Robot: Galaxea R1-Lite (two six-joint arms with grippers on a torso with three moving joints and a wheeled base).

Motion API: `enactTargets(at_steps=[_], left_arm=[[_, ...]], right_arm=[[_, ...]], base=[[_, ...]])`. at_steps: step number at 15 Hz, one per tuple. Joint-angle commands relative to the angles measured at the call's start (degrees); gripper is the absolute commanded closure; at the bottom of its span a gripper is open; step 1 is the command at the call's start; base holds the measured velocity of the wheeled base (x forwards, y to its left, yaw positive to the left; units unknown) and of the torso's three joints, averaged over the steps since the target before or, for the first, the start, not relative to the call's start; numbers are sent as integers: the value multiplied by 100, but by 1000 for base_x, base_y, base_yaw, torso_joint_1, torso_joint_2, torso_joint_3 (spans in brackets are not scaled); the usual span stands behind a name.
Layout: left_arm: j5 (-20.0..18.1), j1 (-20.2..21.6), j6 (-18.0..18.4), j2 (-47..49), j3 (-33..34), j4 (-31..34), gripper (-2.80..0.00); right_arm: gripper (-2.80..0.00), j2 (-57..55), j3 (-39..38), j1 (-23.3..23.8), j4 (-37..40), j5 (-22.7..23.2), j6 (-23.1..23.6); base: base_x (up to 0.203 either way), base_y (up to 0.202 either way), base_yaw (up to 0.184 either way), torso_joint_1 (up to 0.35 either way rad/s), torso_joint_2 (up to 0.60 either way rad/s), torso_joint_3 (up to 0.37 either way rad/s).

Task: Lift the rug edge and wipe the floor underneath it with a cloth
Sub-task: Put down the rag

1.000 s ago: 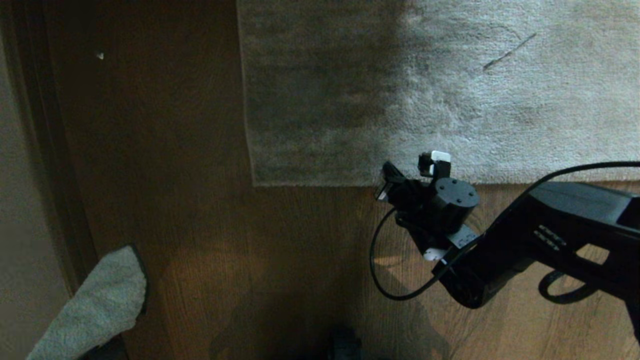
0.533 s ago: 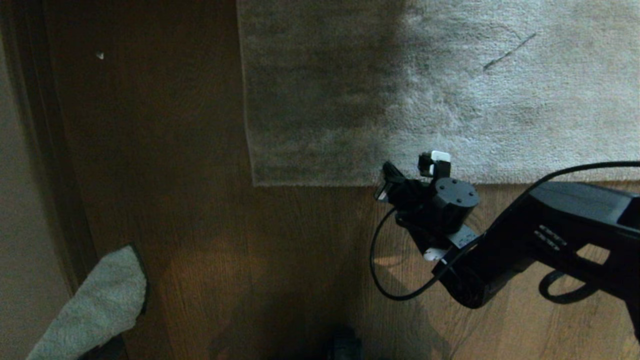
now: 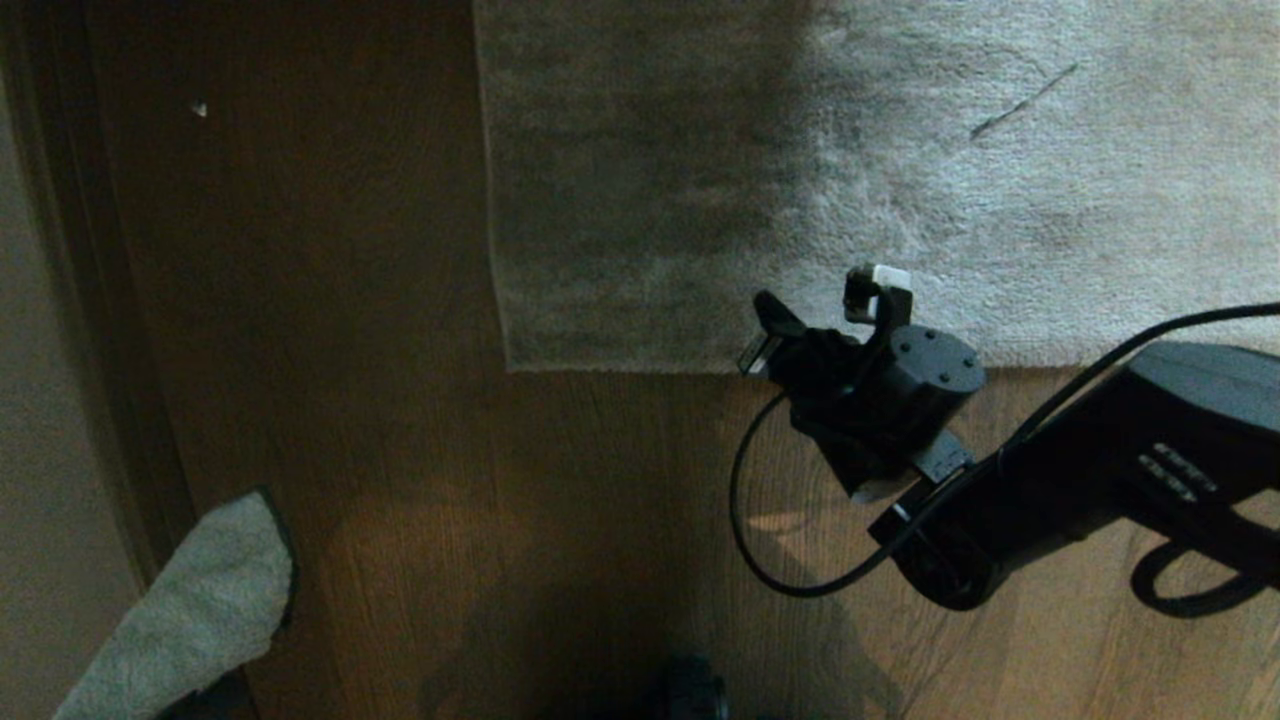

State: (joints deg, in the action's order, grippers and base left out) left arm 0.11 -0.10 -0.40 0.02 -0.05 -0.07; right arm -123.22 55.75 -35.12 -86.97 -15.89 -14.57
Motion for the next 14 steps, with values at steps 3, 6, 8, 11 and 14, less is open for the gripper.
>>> enactTargets(at_steps=[3, 6, 8, 11, 14], left_arm=[[7, 1, -4, -2, 5, -1, 0], [1, 1, -4, -2, 1, -7, 0], [7, 1, -4, -2, -4, -1, 0], [7, 1, -4, -2, -4, -1, 0], [7, 1, -4, -2, -4, -1, 0]], right_arm=[[0, 103, 200, -39, -299, 59, -2], [0, -307, 492, -39, -299, 59, -8], [0, -558, 717, -61, -299, 60, -10], [0, -862, 935, -70, -299, 48, -3], [0, -1020, 1237, -66, -299, 42, -28]], base=[[0, 0, 0, 0, 0, 0], [0, 0, 0, 0, 0, 0], [0, 0, 0, 0, 0, 0], [0, 0, 0, 0, 0, 0], [0, 0, 0, 0, 0, 0]])
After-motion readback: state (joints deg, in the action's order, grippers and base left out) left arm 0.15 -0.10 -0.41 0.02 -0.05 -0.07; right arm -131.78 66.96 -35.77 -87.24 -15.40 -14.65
